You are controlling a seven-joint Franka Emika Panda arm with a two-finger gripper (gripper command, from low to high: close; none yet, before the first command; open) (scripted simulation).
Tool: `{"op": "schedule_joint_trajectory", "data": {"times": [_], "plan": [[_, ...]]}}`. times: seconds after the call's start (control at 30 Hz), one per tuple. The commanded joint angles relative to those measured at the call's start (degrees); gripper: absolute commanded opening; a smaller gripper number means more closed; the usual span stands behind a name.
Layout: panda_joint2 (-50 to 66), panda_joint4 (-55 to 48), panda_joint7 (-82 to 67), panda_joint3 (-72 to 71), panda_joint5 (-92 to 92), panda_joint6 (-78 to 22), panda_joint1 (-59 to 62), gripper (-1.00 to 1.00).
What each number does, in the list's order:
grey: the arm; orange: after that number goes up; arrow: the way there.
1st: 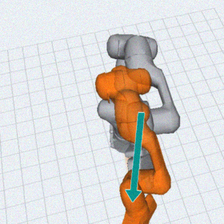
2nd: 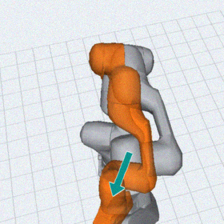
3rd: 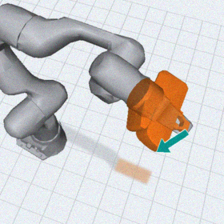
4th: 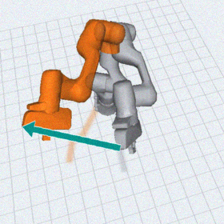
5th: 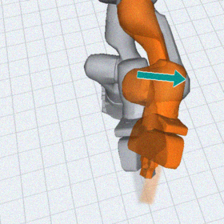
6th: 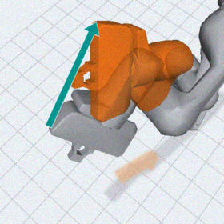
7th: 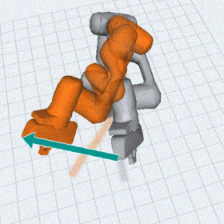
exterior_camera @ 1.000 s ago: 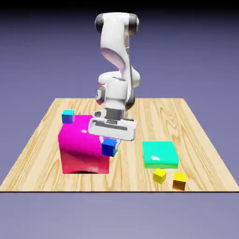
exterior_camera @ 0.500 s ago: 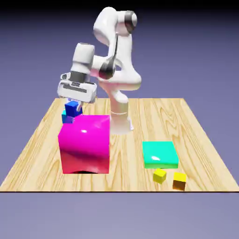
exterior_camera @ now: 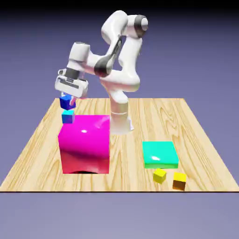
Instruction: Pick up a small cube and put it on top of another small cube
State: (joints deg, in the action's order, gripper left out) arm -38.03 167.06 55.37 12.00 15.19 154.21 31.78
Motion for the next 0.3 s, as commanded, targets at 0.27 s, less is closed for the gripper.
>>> {"op": "schedule_joint_trajectory", "data": {"times": [0.27], "plan": [[-11.52,-3.59,-0.70,-1.21,-1.71,-15.12,-1.01,1.00]]}}
